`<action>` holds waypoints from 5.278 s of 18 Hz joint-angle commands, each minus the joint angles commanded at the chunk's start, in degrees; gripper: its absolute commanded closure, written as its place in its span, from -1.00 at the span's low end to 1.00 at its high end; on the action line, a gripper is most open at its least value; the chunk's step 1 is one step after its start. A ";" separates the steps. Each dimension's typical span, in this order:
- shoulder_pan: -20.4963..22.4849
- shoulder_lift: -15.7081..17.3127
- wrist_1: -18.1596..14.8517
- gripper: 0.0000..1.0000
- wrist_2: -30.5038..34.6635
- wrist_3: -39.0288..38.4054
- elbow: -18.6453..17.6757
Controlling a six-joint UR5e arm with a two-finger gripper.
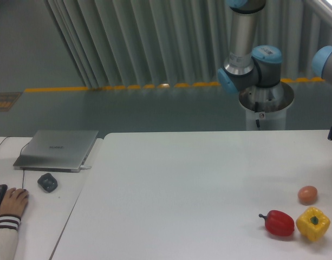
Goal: Place the yellow pepper in a basket
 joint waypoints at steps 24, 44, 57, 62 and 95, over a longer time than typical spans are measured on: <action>-3.86 1.67 5.45 -1.00 -9.40 -17.29 0.00; -11.87 -8.43 9.83 -1.00 -5.54 -1.14 8.43; -11.95 -12.21 14.33 -1.00 -5.80 -6.67 9.49; -12.66 -12.75 13.97 -1.00 -6.41 -8.70 8.09; -10.21 -7.39 7.83 0.17 -8.79 -12.92 8.88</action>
